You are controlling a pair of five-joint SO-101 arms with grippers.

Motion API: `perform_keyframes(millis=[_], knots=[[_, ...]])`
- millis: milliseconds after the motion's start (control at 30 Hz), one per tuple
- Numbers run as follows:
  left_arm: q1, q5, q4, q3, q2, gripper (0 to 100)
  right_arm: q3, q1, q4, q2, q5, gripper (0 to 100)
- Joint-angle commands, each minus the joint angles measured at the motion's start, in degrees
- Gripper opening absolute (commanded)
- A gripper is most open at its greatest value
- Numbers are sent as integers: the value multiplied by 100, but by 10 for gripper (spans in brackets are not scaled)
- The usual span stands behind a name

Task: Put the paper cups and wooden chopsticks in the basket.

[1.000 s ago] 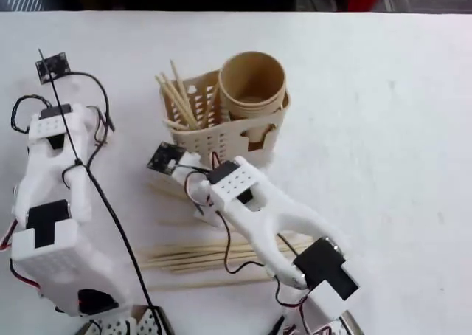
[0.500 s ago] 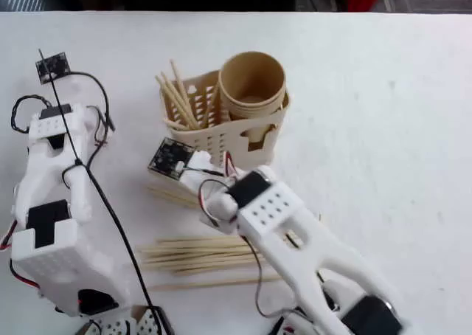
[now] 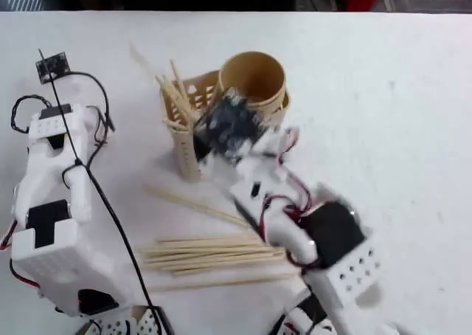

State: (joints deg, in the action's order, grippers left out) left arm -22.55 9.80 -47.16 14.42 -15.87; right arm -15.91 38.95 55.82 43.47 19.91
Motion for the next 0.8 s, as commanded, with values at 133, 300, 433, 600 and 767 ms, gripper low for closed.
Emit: perform_keyframes(millis=[133,300,433,600,767], knots=[[-13,18,97,-62,40,185,1407,-242,-2299,-1798,-53,17],[-13,18,97,-62,40,185,1231,-259,-2932,-2000,-976,17],[-13,18,97,-62,40,185,510,-259,-3310,-2000,-1143,17],[-13,18,97,-53,40,185,-677,-233,-3960,-1877,-1160,17],[-13,18,97,-53,40,185,-1574,-224,-4233,-1455,-1187,17]])
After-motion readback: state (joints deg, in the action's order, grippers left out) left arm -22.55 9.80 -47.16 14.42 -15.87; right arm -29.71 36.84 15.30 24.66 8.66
